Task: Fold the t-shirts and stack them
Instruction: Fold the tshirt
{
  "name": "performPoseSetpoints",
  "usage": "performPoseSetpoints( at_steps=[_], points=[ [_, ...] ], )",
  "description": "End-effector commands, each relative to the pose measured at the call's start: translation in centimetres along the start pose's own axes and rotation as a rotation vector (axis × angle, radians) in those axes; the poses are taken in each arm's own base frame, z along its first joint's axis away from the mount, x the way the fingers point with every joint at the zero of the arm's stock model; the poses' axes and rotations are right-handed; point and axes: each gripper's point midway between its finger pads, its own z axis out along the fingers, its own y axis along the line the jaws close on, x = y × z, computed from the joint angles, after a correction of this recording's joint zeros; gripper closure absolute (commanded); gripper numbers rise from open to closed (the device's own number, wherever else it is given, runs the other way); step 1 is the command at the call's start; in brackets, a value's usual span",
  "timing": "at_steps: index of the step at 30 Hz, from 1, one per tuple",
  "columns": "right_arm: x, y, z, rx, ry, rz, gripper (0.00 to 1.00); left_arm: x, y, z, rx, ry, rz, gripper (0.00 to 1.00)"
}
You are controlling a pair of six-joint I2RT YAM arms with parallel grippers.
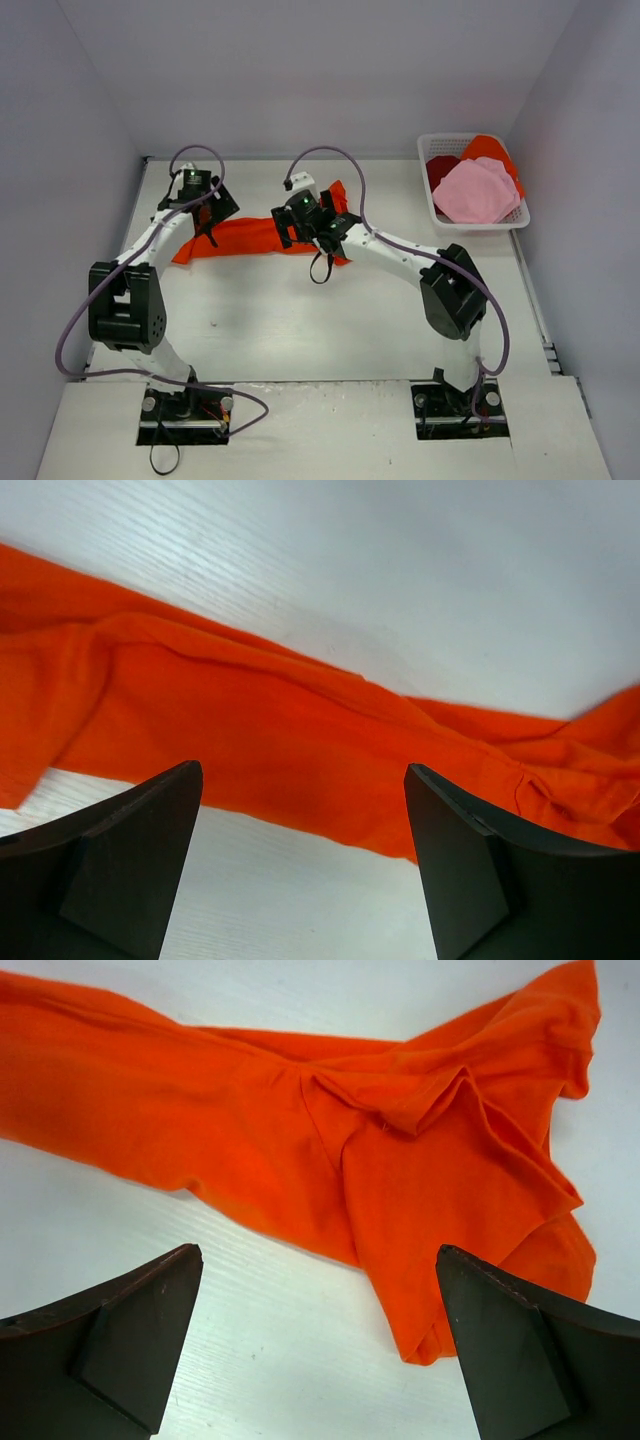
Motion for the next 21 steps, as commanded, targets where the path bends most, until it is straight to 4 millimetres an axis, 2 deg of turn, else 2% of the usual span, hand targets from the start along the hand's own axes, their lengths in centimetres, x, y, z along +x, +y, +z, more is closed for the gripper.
performPoseSetpoints(
  at_steps=[1, 6, 11, 13, 21],
  points=[
    [-1.2, 0.1, -0.8, 0.004, -0.051, 0.054, 0.0, -0.1, 0.1, -0.5, -0.004, -0.01, -0.051, 0.23],
    [-0.9, 0.9, -0.1, -0.045, -0.079, 0.085, 0.0, 1.1, 0.0, 1.1, -0.002, 0.023, -0.068, 0.23],
    [1.1, 0.7, 1.8, -0.076, -0.052, 0.123, 0.01, 2.0, 0.6, 2.4, -0.02, 0.049, -0.066, 0.23],
    [2.2, 0.1, 2.7, -0.086, -0.028, 0.144, 0.02, 2.2, 0.5, 2.8, -0.018, 0.053, -0.068, 0.23],
    [3.7, -2.2, 4.7, -0.08, -0.018, 0.201, 0.03, 2.8, 0.8, 4.6, -0.024, 0.075, -0.076, 0.23]
  ],
)
